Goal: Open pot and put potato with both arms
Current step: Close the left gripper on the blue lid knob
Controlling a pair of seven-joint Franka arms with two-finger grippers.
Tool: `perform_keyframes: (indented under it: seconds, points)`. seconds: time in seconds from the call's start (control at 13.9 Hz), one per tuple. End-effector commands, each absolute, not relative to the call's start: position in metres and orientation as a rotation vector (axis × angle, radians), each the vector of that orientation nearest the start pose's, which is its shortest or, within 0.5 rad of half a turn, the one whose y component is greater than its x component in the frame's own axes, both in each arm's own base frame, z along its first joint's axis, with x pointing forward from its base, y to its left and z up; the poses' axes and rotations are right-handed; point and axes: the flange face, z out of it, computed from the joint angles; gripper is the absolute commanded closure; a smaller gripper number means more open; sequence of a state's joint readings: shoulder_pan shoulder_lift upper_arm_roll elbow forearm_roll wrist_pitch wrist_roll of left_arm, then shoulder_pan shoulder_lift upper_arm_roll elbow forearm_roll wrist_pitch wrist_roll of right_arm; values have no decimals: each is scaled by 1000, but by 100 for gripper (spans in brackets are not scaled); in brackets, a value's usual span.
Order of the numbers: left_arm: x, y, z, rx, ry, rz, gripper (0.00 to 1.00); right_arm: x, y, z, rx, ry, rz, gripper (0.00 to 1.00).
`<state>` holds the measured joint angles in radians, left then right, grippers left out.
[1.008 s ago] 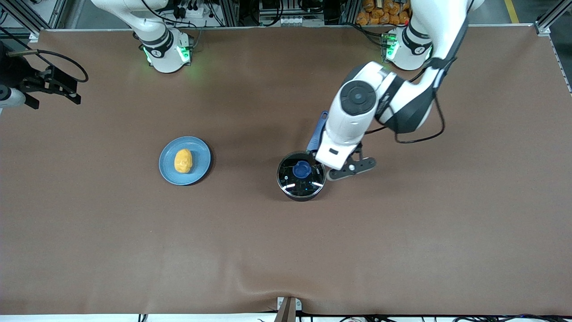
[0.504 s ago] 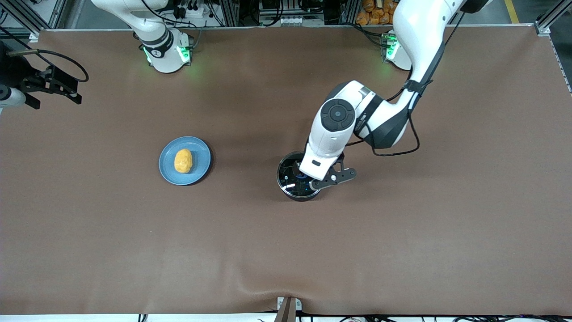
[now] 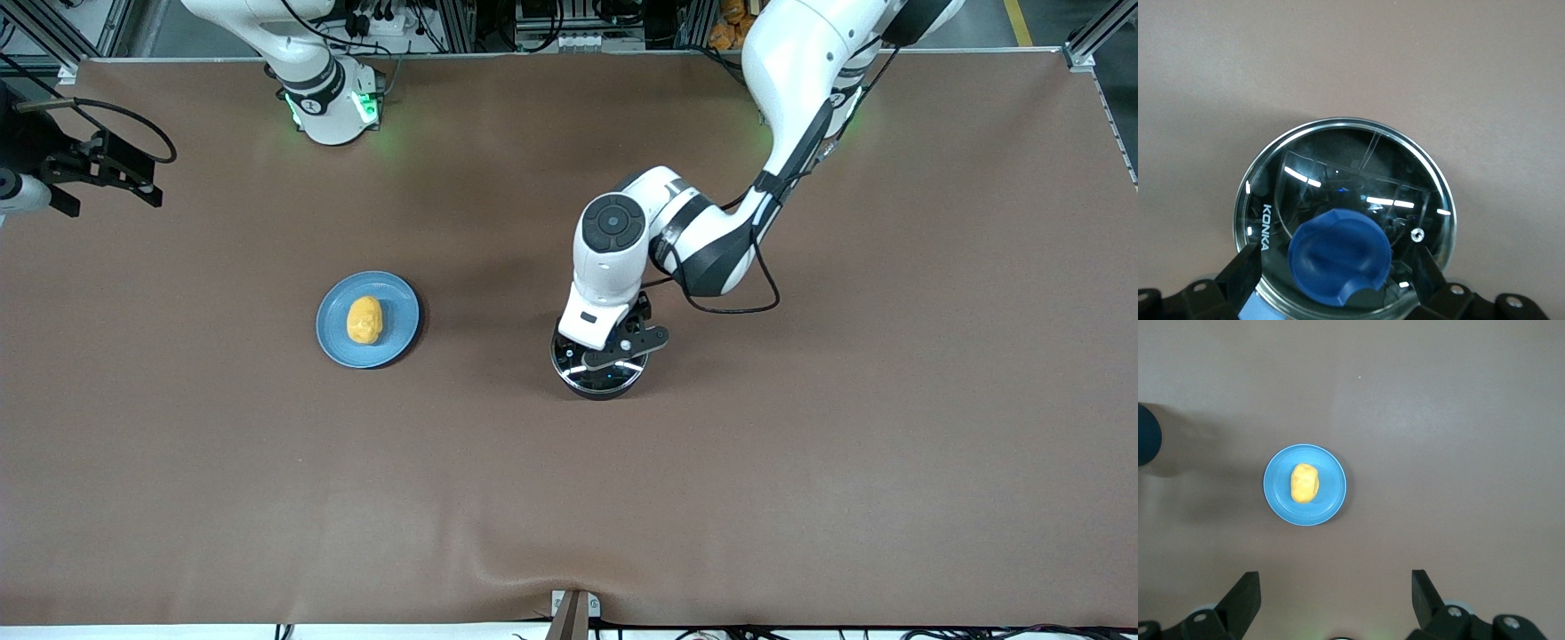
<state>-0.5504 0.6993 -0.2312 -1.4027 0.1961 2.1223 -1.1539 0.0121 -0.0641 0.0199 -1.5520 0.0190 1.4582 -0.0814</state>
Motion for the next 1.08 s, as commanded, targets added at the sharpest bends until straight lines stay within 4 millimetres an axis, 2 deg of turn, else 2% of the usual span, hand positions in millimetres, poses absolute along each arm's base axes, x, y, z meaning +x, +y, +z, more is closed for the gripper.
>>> perform_keyframes:
  seconds: [0.0,0.07,1.01]
  points:
    - [555,-486,299,-3107,-527,-104,0,525,18,662,-3103,-154,47,0]
    - [555,-486,293,-3104,-523,-92,0,525,18,662,-3103,-154,49,0]
    - [556,-486,283,-3108,-538,-88,0,526,18,662,-3101,-154,49,0]
